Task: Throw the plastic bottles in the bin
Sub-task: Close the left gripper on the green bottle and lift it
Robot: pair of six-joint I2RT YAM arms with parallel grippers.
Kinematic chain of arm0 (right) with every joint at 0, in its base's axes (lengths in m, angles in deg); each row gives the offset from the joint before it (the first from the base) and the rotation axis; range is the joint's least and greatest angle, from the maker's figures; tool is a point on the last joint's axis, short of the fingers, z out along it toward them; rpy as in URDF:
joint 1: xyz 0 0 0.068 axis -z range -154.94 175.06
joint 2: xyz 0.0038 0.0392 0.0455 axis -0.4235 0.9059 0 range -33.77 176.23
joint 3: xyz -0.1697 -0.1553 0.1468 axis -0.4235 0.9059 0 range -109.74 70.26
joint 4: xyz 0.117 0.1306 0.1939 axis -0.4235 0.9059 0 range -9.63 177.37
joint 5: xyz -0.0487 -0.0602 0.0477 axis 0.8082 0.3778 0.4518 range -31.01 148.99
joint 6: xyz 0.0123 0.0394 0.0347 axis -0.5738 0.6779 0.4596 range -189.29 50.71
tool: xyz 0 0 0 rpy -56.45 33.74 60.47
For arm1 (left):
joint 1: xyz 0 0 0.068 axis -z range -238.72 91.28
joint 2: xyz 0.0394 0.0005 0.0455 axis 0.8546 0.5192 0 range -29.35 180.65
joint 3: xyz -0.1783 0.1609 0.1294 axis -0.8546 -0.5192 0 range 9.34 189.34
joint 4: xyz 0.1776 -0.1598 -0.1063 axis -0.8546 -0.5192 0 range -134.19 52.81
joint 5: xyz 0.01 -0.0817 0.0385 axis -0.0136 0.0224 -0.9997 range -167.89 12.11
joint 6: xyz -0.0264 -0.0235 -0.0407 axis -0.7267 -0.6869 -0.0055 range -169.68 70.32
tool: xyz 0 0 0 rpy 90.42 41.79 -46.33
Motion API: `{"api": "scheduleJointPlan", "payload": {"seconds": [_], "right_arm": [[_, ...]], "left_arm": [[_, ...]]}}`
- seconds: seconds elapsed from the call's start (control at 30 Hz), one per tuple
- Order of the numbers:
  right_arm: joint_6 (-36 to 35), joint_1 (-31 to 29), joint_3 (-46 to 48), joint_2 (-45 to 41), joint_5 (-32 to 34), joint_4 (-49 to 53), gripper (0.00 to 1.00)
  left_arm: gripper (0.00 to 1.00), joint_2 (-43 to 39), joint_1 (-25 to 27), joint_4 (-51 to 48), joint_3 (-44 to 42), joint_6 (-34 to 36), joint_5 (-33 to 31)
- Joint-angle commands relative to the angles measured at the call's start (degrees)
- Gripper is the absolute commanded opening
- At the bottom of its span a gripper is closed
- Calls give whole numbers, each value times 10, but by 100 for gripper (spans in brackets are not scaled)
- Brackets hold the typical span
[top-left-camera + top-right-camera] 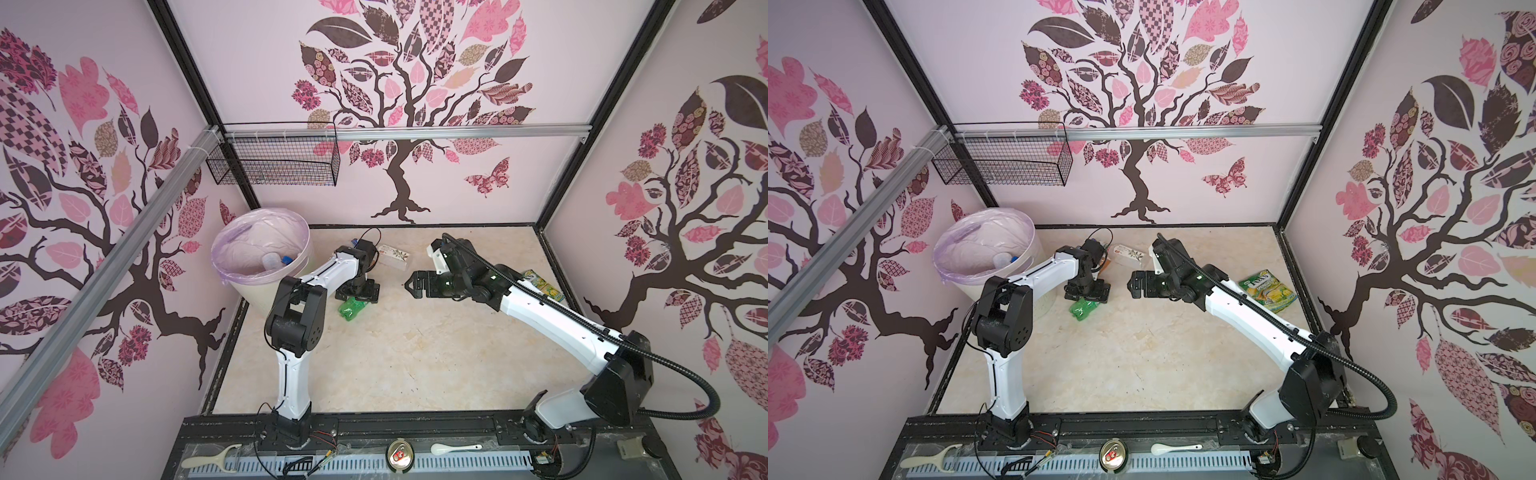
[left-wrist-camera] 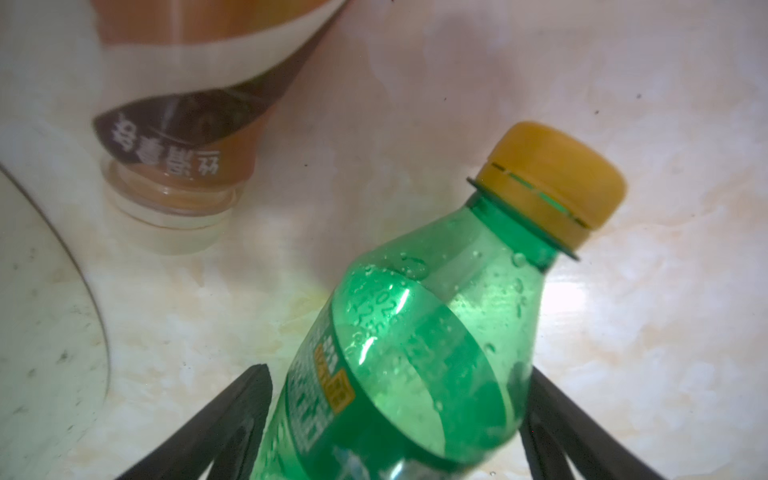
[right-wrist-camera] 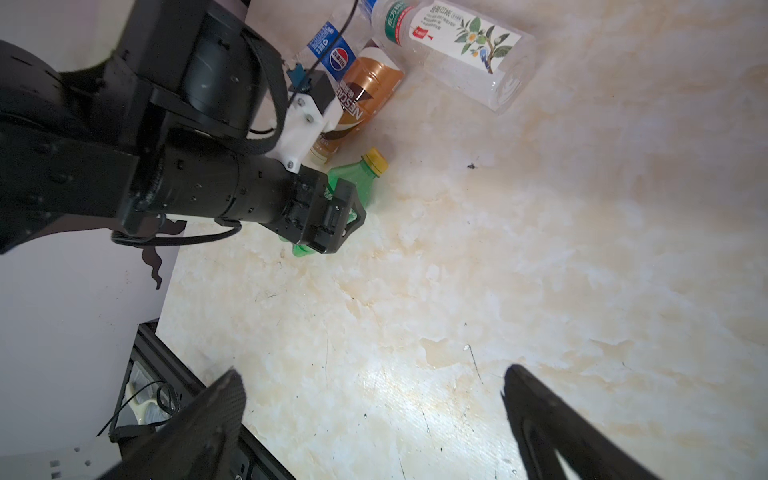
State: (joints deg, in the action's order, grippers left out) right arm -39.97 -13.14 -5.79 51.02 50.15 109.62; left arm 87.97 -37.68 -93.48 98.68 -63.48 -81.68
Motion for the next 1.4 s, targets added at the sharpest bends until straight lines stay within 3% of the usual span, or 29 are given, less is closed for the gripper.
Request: {"api": "scheduleJointPlan", "payload": {"seconds": [0.0,0.27,0.57,0.8,1.07,1.37], "right_arm": [[-9,4,-23,18,-5,4,99],[-7,16,-14,7,-8,4,99],[-12,17,-19,-22,-19,13,100],[-11,18,-21,-43,-25,15,100],[-22,18,-53,-56,-18,23,99],[-15,18,-198,-13,-30,31,100]], "left_arm": [[87,1,1,10,-8,-8,24],[72,-10,9,29,-38,-27,43],[66,-84,28,73,-69,-87,92],[61,-127,28,84,-61,-125,95],[60,-204,25,75,4,-148,68],[60,-209,-15,10,212,-156,34]]}}
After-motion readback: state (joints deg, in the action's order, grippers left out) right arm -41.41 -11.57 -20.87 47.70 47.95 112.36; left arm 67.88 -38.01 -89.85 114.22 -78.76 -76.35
